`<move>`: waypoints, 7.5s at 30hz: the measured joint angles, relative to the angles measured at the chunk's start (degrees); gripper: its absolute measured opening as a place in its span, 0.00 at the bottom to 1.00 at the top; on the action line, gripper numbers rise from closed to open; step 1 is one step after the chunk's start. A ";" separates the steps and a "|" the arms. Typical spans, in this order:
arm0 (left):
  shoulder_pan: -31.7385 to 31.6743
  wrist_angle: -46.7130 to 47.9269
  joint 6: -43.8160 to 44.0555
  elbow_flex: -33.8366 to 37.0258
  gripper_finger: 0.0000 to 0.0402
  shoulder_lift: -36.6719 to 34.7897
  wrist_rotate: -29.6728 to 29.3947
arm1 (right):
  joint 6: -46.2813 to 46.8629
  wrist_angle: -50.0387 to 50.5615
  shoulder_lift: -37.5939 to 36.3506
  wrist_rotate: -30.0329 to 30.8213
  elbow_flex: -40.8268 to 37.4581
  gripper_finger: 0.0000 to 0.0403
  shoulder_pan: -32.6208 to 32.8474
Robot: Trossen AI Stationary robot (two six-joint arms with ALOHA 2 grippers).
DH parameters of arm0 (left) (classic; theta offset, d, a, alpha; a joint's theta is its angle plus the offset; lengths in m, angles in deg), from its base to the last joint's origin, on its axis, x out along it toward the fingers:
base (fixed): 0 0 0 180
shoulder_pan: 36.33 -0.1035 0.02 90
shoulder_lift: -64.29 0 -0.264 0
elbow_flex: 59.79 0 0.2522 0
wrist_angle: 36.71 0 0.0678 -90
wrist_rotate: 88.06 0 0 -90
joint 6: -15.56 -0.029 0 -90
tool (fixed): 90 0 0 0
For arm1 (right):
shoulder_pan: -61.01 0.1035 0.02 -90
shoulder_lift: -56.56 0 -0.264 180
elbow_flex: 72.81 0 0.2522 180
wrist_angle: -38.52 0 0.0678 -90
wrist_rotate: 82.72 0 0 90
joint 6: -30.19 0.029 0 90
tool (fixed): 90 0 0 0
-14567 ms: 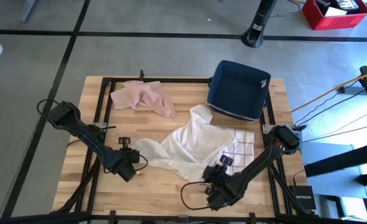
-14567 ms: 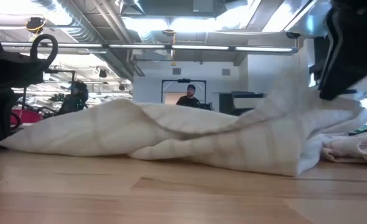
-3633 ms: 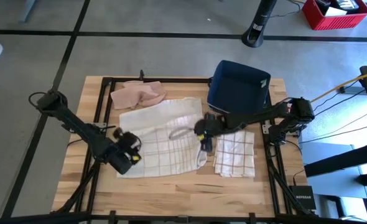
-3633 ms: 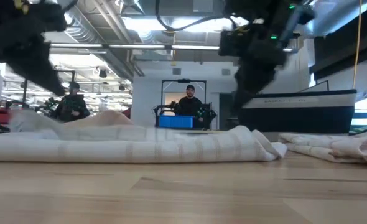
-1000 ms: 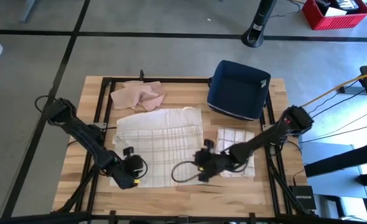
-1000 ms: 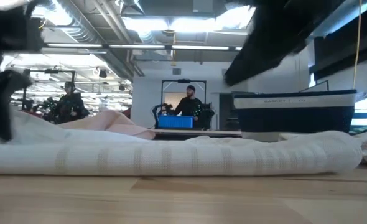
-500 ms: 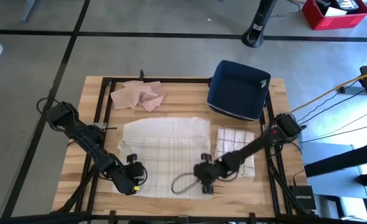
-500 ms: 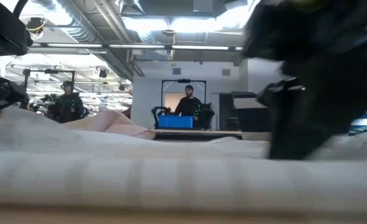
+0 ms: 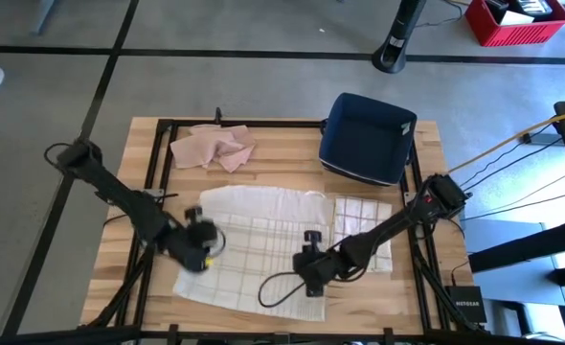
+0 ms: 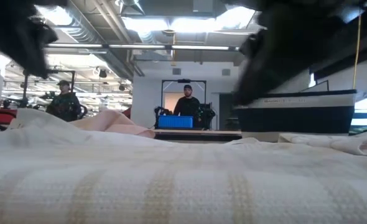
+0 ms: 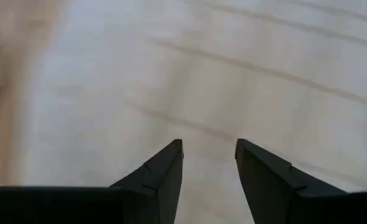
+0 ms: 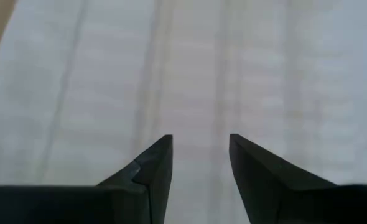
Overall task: Fold towel
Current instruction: Fold the white with grey-stripe towel
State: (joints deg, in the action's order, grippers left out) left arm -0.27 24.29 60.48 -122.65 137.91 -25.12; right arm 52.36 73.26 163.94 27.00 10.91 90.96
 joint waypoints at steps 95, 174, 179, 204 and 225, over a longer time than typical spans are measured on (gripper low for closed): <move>-35.14 1.06 -31.46 12.74 0.01 -4.38 28.01 | -1.67 0.87 -15.75 -29.08 -23.02 0.05 -23.41; 34.96 -31.44 -15.42 -30.17 0.00 15.21 -18.27 | -0.09 -4.77 -15.40 20.47 13.14 0.01 27.05; 36.15 -31.80 -17.10 -31.57 0.00 15.35 -17.84 | -1.15 -4.56 -15.41 17.90 14.44 0.01 27.08; 29.80 19.80 16.75 -31.22 0.00 15.45 -31.72 | 13.40 21.19 -15.52 35.91 6.41 0.01 20.91; 7.18 34.27 30.44 -13.11 0.00 15.48 -14.88 | 17.45 21.46 -15.47 33.33 -13.19 0.01 2.25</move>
State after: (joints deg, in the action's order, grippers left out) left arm 6.91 58.55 90.92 -135.76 153.39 -40.00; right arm 69.81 94.71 148.46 60.33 -2.28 93.21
